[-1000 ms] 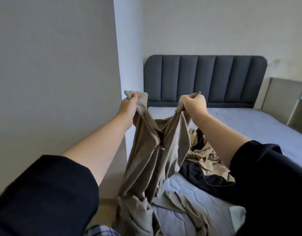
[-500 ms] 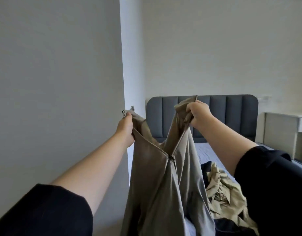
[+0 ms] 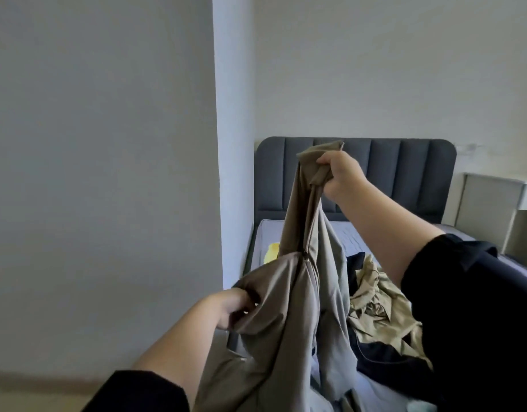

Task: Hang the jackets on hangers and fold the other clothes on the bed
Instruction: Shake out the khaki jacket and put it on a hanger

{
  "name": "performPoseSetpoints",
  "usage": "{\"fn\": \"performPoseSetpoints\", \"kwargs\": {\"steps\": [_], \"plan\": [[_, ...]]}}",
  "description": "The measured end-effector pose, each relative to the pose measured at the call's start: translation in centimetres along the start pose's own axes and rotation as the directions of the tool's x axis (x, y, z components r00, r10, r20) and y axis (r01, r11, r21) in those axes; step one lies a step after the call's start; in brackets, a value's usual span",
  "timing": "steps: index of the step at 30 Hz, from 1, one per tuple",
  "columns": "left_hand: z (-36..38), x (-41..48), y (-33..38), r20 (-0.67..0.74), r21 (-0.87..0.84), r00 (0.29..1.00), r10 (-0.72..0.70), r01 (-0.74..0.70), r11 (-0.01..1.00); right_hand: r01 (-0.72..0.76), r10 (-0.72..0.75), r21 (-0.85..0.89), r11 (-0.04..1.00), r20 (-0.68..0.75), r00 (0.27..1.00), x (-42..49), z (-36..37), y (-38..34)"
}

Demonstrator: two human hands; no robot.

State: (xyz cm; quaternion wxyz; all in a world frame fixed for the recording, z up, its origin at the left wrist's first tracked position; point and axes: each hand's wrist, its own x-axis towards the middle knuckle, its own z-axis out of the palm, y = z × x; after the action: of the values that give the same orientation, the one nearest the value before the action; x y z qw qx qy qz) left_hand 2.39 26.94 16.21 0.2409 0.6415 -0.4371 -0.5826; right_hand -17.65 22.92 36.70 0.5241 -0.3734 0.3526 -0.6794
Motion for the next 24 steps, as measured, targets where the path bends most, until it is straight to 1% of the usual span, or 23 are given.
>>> {"fn": "performPoseSetpoints", "kwargs": {"steps": [2,4,6,8,10,12,13,14,15,16,17,18,19,20,21,22,23,24], "plan": [[1.5,0.2,-0.3,0.043,0.059,0.999,0.004,-0.007,0.998,-0.014,0.014,0.013,1.000,0.007,1.000,-0.1,0.1,0.7],[2.2,0.6,-0.9,0.055,0.070,0.998,-0.009,0.005,0.998,-0.020,0.020,0.021,1.000,0.010,1.000,0.0,0.2,1.1],[2.3,0.6,-1.5,0.061,-0.061,0.996,-0.064,0.068,0.996,-0.029,0.029,0.024,0.999,0.017,0.999,0.1,0.3,1.2],[2.7,0.4,-1.5,0.060,-0.214,0.998,-0.019,0.032,0.976,-0.034,0.034,0.017,0.999,0.022,0.999,0.0,0.5,1.4],[3.3,0.5,0.0,0.066,-0.207,0.997,0.028,-0.013,0.978,-0.044,0.043,0.016,0.999,0.036,0.998,-0.3,0.6,1.7],[3.7,0.3,1.6,0.038,-0.251,0.996,0.078,-0.066,0.966,-0.032,0.032,0.006,0.999,0.049,0.998,-0.5,0.6,2.0],[3.7,0.3,2.4,0.018,-0.292,0.994,0.104,-0.094,0.952,-0.009,0.011,-0.037,0.999,0.056,0.998,-0.5,0.6,2.2],[3.4,0.3,3.1,0.001,-0.324,0.991,0.132,-0.125,0.938,0.040,-0.032,-0.139,0.989,0.060,0.998,-0.6,0.6,2.3],[2.9,0.1,3.6,-0.007,-0.369,0.988,0.152,-0.144,0.918,0.127,-0.108,-0.309,0.943,0.078,0.991,-0.8,0.4,2.4],[2.3,0.0,4.2,-0.020,-0.427,0.984,0.179,-0.170,0.888,0.221,-0.174,-0.508,0.833,0.139,0.975,-0.9,0.3,2.6],[1.7,-0.3,4.8,-0.024,-0.495,0.971,0.237,-0.218,0.841,0.282,-0.164,-0.663,0.694,0.235,0.958,-1.1,0.0,2.8],[1.0,-0.9,5.6,-0.052,-0.531,0.953,0.298,-0.279,0.800,0.316,-0.059,-0.760,0.568,0.345,0.937,-1.4,-0.4,3.1],[0.4,-1.4,6.4,-0.082,-0.549,0.928,0.362,-0.346,0.761,0.310,0.130,-0.805,0.506,0.427,0.895,-1.5,-0.9,3.7],[-0.1,-1.9,7.1,-0.119,-0.543,0.898,0.423,-0.415,0.729,0.238,0.336,-0.818,0.523,0.454,0.825,-1.6,-1.6,4.3],[-0.6,-2.3,7.6,-0.142,-0.546,0.869,0.474,-0.468,0.695,0.147,0.443,-0.805,0.575,0.457,0.771,-1.6,-2.4,5.1],[-1.0,-2.5,7.9,-0.164,-0.545,0.852,0.497,-0.498,0.675,0.072,0.450,-0.769,0.635,0.443,0.775,-1.6,-3.2,6.0],[-1.4,-2.5,7.9,-0.180,-0.546,0.840,0.511,-0.518,0.658,0.028,0.391,-0.738,0.675,0.389,0.834,-1.3,-4.1,7.2],[-1.7,-2.5,7.9,-0.195,-0.536,0.832,0.519,-0.533,0.655,0.007,0.318,-0.750,0.662,0.289,0.903,-0.8,-5.1,8.5]]}}
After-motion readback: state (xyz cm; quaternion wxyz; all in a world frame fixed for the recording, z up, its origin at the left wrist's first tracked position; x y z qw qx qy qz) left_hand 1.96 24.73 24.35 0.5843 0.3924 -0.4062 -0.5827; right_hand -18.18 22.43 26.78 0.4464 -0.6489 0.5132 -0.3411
